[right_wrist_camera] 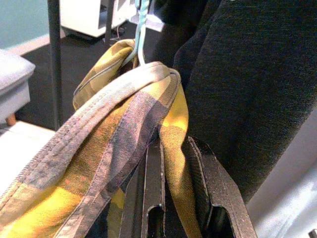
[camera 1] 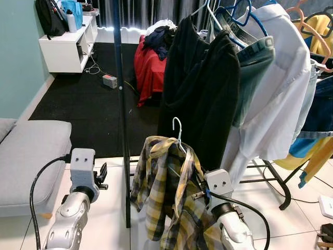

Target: Hang hanger

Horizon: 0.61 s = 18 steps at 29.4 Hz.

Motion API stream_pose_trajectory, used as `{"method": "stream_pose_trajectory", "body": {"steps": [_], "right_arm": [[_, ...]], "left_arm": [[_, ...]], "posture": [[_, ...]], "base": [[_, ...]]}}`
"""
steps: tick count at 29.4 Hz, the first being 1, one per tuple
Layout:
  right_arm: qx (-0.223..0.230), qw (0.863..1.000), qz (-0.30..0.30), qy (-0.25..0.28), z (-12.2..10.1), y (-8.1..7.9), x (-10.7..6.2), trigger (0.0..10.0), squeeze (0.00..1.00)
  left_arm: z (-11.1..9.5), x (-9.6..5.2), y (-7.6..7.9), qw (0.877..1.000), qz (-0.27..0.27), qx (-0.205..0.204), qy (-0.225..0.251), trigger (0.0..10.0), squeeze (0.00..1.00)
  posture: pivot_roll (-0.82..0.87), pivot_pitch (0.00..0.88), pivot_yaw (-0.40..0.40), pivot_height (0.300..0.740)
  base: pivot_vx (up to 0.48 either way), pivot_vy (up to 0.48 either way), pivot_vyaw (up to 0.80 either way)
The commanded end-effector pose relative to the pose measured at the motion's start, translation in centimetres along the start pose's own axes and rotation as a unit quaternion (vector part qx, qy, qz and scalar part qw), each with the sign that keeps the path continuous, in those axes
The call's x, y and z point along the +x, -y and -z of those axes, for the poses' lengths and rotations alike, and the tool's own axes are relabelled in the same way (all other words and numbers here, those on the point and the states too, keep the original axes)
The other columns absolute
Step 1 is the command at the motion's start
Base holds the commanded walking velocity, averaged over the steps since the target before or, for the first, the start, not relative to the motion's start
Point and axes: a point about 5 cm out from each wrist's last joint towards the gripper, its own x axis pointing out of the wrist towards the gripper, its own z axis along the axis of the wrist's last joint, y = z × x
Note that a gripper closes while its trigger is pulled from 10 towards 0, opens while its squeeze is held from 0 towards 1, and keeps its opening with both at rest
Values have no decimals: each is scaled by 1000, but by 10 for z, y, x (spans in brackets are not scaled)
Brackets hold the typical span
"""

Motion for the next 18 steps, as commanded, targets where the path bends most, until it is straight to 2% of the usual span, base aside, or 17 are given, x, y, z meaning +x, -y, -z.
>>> {"method": "stream_pose_trajectory", "body": {"steps": [1, 2, 3, 6, 12, 18], "right_arm": [[9, 1000, 19, -3, 0, 5, 0, 10000, 0], [9, 1000, 19, -3, 0, 5, 0, 10000, 0], [49, 997, 41, -33, 7, 9, -3, 10000, 0], [70, 995, 52, -48, 12, 10, -4, 10000, 0], [76, 994, 52, -54, 13, 8, -3, 10000, 0], [83, 994, 45, -58, 13, 1, 3, 10000, 0]], "left_arm": [[2, 1, 7, 1000, 6, 9, 2, 10000, 0], [2, 1, 7, 1000, 6, 9, 2, 10000, 0], [5, 1, 17, 1000, 13, 12, -5, 10000, 0], [9, -1, 22, 1000, 12, 15, -10, 10000, 0], [9, -2, 22, 1000, 10, 19, -8, 10000, 0], [9, -3, 9, 1000, 2, 21, -16, 10000, 0]], "posture": [[25, 157, -37, 740], [25, 157, -37, 740], [31, 146, -32, 740], [31, 146, -32, 740], [49, 142, -35, 740], [58, 132, -25, 740]], "base": [[0, 0, 0], [0, 0, 0], [0, 0, 0], [0, 0, 0], [0, 0, 0], [0, 0, 0]]}}
